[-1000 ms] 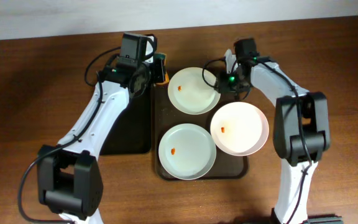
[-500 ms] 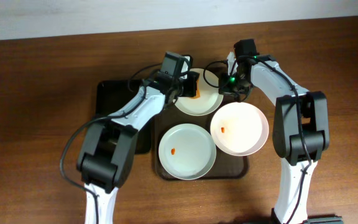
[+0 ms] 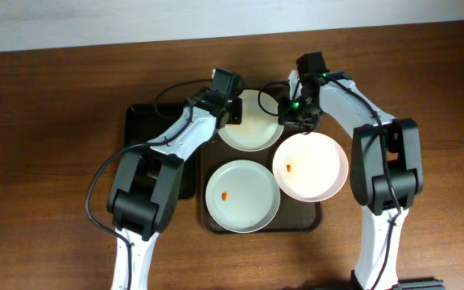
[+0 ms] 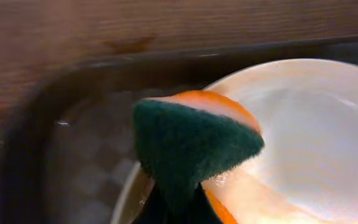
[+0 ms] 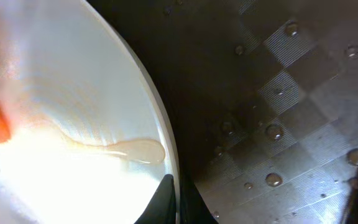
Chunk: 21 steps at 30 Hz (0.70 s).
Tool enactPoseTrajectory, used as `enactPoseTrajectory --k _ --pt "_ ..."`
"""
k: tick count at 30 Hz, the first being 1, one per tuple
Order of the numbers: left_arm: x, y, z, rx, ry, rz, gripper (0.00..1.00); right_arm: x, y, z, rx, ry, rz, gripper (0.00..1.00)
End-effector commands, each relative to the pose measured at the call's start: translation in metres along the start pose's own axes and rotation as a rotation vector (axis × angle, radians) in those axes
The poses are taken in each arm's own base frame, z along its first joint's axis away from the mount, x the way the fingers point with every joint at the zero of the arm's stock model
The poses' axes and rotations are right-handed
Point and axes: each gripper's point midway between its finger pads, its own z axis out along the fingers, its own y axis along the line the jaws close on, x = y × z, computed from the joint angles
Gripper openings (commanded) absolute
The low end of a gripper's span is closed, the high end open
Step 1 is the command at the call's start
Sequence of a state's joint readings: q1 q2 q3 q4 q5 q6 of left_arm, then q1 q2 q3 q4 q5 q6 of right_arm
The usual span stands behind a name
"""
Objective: Clean dirty plates on tray and stack at the side
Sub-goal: 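Scrub the held plate with the sponge in the left gripper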
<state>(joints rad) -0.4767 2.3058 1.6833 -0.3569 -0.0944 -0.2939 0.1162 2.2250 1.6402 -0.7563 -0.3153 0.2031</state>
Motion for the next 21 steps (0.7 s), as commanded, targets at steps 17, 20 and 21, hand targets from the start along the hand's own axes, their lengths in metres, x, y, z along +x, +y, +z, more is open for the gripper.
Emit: enactPoseTrajectory --k 17,20,21 --pt "-0.005 0.101 -0.153 -0.366 0.386 -0.021 0.00 -0.004 0.001 -0.020 0.037 0.007 -0.118 0.04" --pt "-0.004 0.130 -0.194 -0.313 0.419 -0.116 0.00 -0.015 0.015 -0.051 0.027 -0.038 -0.157 0.04" --pt "-0.003 0.141 -0.206 -0.311 0.427 -0.134 0.00 -0.018 0.020 -0.061 0.024 -0.053 -0.165 0.04"
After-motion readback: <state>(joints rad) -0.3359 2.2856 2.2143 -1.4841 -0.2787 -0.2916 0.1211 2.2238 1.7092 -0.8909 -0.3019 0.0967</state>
